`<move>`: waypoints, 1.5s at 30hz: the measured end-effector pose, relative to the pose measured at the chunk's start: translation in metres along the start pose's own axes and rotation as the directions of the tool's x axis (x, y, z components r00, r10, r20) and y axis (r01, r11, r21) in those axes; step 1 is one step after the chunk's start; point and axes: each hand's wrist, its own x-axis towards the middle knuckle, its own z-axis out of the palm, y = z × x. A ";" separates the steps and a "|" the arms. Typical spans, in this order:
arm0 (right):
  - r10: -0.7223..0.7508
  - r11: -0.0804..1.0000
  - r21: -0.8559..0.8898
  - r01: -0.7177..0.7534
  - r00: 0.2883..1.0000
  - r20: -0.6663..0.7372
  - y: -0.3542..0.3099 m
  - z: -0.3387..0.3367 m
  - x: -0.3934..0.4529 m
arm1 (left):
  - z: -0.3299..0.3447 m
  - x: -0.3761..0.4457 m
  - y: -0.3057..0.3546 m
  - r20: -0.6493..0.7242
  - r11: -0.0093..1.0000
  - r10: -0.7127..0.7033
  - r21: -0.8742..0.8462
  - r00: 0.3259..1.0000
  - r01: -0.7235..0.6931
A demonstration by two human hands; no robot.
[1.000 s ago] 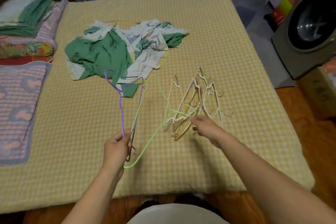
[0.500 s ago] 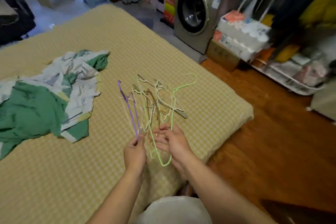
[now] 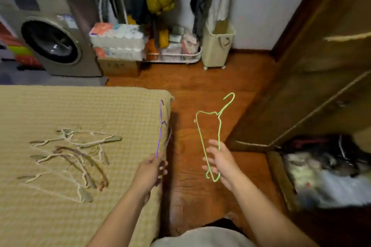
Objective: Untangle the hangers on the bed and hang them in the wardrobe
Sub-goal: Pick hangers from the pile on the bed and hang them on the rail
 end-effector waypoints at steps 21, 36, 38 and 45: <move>-0.234 0.887 -0.013 0.461 0.426 -0.874 -0.137 -0.473 -0.176 | 0.542 -0.162 0.184 0.918 0.879 0.074 0.125 0.389 -0.461; -0.235 0.829 -0.164 0.534 0.067 -0.970 -0.234 -0.558 -0.153 | 0.719 -0.153 0.260 0.996 0.871 0.060 -0.084 -0.064 -0.483; -0.204 0.832 -0.157 0.532 0.030 -0.978 -0.248 -0.566 -0.150 | 0.740 -0.156 0.269 0.993 0.864 -0.001 -0.058 -0.117 -0.500; -0.106 0.868 -0.120 0.481 -0.056 -0.993 -0.281 -0.589 -0.154 | 0.845 -0.213 0.272 0.975 0.796 0.003 -0.137 -0.223 -0.589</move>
